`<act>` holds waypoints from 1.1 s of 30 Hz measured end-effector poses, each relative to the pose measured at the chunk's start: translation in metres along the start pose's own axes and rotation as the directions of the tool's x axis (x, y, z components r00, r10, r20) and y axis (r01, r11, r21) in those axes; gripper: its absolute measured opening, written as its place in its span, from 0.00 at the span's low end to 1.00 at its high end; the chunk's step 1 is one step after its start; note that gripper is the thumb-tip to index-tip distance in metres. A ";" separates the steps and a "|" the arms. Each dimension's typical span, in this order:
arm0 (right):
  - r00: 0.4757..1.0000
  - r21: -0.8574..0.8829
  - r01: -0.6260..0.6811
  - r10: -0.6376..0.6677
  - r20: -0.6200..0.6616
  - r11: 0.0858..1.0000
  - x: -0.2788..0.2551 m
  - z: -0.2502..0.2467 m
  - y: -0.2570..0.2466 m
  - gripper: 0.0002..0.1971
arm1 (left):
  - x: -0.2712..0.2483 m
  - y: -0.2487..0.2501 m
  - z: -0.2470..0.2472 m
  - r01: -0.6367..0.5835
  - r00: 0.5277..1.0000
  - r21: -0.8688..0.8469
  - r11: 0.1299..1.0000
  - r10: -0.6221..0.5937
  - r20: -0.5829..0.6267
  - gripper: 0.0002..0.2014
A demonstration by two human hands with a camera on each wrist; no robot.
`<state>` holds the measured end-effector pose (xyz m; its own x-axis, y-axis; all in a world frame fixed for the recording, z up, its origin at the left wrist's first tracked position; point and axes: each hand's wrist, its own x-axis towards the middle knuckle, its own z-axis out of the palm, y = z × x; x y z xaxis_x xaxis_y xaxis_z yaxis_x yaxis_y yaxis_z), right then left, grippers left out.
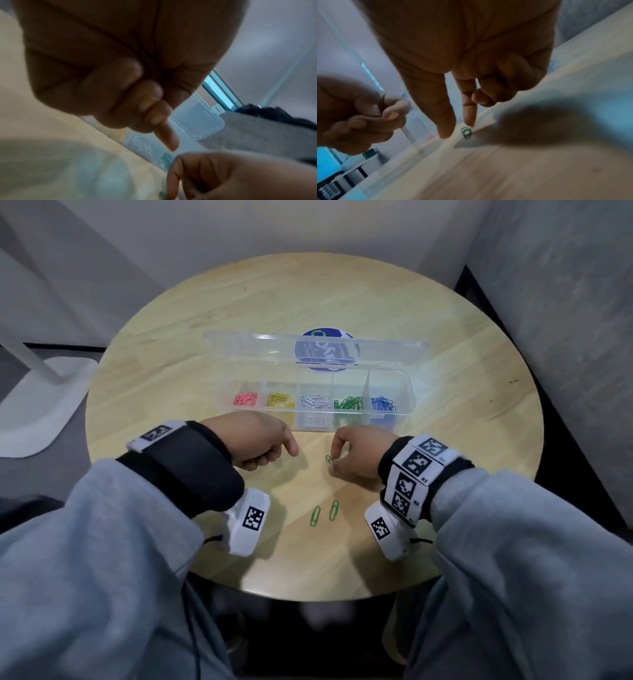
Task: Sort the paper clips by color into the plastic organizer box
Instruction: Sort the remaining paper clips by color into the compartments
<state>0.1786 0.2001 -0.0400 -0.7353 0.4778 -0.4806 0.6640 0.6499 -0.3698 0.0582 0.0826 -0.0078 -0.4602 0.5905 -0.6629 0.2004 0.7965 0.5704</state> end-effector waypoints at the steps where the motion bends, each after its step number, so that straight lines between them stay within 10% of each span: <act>1: 1.000 -0.030 0.007 -0.007 0.006 1.000 -0.001 0.002 -0.001 0.08 | 0.000 0.001 0.003 -0.004 1.000 0.105 0.994 0.003 0.014 0.11; 5: 0.998 -0.093 0.059 -0.058 0.010 0.994 0.002 0.001 -0.009 0.08 | -0.001 -0.001 0.015 -0.045 0.998 0.534 0.845 0.062 -0.014 0.07; 13: 0.988 -0.269 0.046 -0.003 0.156 0.962 0.008 0.002 -0.006 0.06 | 0.003 -0.008 0.051 -0.064 0.998 0.696 0.715 0.043 0.048 0.19; 18: 0.979 0.283 0.027 -0.082 0.184 0.959 -0.006 -0.025 0.017 0.10 | 0.006 -0.008 0.058 -0.095 0.995 0.667 0.739 0.068 0.067 0.11; 22: 0.974 0.768 -0.100 -0.095 0.205 0.632 -0.012 -0.028 0.027 0.11 | 0.007 -0.007 0.058 -0.101 0.995 0.655 0.749 0.072 0.071 0.10; 26: 0.980 0.883 -0.175 -0.008 0.199 0.436 -0.012 -0.022 0.026 0.14 | 0.007 -0.010 0.055 -0.105 0.994 0.669 0.735 0.102 0.045 0.11; 33: 0.961 0.833 -0.196 -0.069 0.268 0.517 -0.020 -0.009 0.013 0.14 | 0.009 -0.014 0.056 -0.139 0.990 0.686 0.715 0.123 0.072 0.12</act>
<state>0.2007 0.2050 -0.0283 -0.7159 0.2557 -0.6497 0.6002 -0.2500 -0.7598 0.0994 0.0834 -0.0486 -0.3686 0.6917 -0.6210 0.8001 0.5762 0.1669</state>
